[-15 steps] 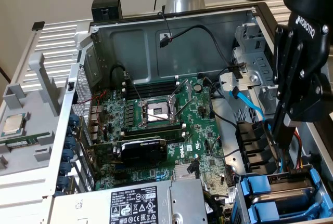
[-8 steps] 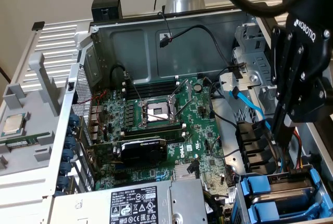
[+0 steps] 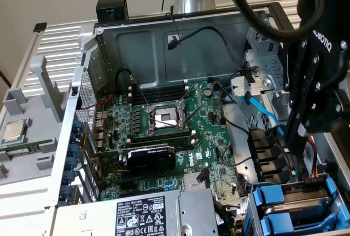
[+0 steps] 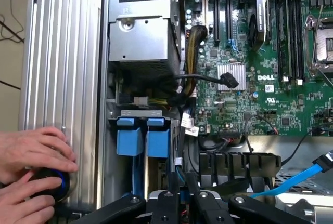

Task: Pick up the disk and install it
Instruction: 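Insert the second disk wire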

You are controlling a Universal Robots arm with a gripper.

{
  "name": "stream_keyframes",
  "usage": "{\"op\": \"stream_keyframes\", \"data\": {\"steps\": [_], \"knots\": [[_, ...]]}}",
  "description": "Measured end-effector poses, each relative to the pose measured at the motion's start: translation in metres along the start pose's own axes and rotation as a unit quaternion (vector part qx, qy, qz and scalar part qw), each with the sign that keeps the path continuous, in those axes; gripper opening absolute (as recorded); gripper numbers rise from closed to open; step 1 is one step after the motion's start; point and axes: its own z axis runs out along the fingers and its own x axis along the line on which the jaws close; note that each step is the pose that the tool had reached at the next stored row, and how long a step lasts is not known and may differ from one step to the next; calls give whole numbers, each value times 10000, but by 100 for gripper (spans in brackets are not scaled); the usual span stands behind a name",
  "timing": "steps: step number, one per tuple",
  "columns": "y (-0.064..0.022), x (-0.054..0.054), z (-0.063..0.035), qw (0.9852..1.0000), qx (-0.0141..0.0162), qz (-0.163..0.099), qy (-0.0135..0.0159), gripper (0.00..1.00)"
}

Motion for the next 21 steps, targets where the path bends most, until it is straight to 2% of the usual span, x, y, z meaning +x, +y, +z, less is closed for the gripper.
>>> {"op": "stream_keyframes", "data": {"steps": [3, 6, 7, 11, 16, 21], "knots": [[-4, 54, 37, 10000, -3, -17, -67, 16], [-7, 125, 64, 9999, -4, -27, -162, 16], [-8, 147, 74, 9998, -5, -29, -183, 16], [-11, 188, 97, 9998, -6, -30, -194, 16], [-19, 227, 163, 9997, -6, -34, -227, 16], [-24, 268, 212, 9996, -6, -40, -290, 16]]}}
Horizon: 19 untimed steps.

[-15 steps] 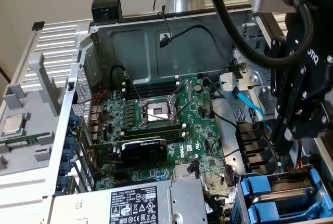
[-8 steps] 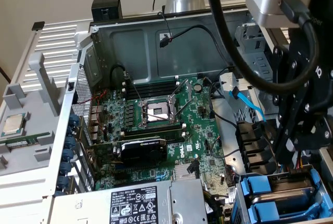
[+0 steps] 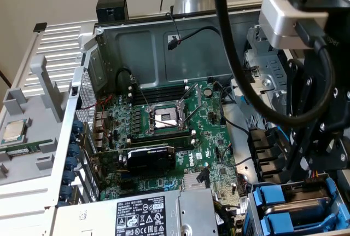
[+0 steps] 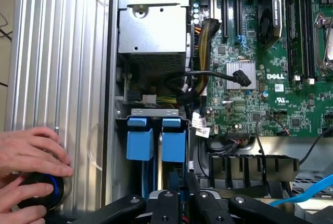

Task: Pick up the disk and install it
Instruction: 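Insert the second disk wire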

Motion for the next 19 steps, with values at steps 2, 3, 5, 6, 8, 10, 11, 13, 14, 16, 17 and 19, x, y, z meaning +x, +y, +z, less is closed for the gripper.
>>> {"op": "stream_keyframes", "data": {"steps": [2, 3, 5, 6, 8, 10, 11, 13, 14, 16, 17, 19], "knots": [[-2, 15, 7, 10000, 0, -5, -49, 16], [-2, 21, 10, 10000, 0, -8, -79, 16], [-3, 42, 16, 9999, 0, -15, -143, 16], [-4, 57, 16, 9999, 0, -18, -166, 16], [-5, 81, 20, 9998, 0, -22, -214, 16], [-6, 90, 24, 9997, 0, -24, -231, 16], [-6, 91, 26, 9997, 0, -24, -237, 16], [-8, 96, 30, 9997, 0, -27, -262, 16], [-10, 100, 32, 9996, 0, -29, -278, 16], [-13, 108, 39, 9995, 0, -33, -316, 16], [-15, 111, 42, 9994, 0, -35, -332, 16], [-16, 117, 46, 9994, 0, -36, -345, 16]]}}
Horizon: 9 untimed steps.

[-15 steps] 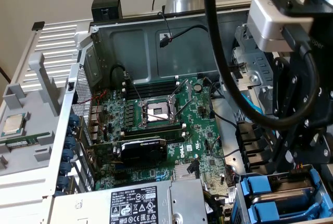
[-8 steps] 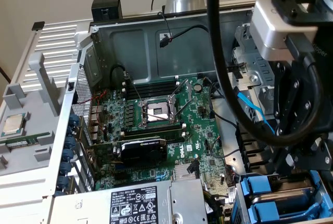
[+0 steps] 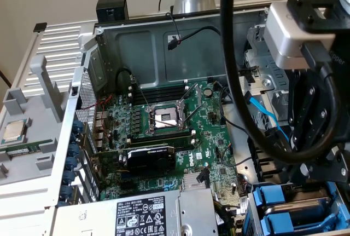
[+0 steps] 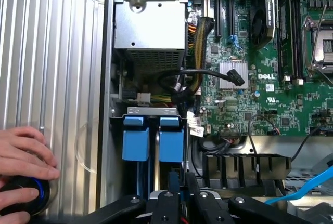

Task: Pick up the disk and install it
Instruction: 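Insert the second disk wire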

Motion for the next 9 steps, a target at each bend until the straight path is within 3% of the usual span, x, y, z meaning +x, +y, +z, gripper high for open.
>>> {"op": "stream_keyframes", "data": {"steps": [9], "knots": [[-12, 31, 17, 10000, 0, -5, -45, 16]]}}
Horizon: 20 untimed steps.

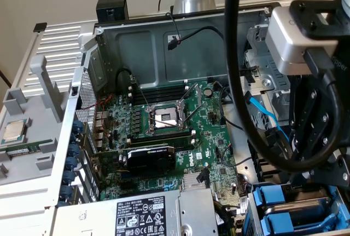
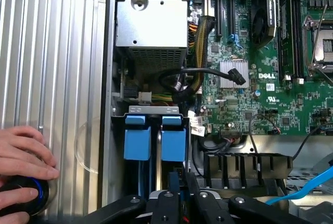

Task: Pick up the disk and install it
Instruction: 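Insert the second disk wire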

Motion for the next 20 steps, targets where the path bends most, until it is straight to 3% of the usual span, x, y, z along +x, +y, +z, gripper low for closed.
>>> {"op": "stream_keyframes", "data": {"steps": [4, 9, 20], "knots": [[-12, 5, 8, 10000, 0, -4, -29, 16], [-14, 37, 12, 9999, 0, -12, -111, 16], [-26, 44, 20, 9999, 0, -12, -117, 16]]}}
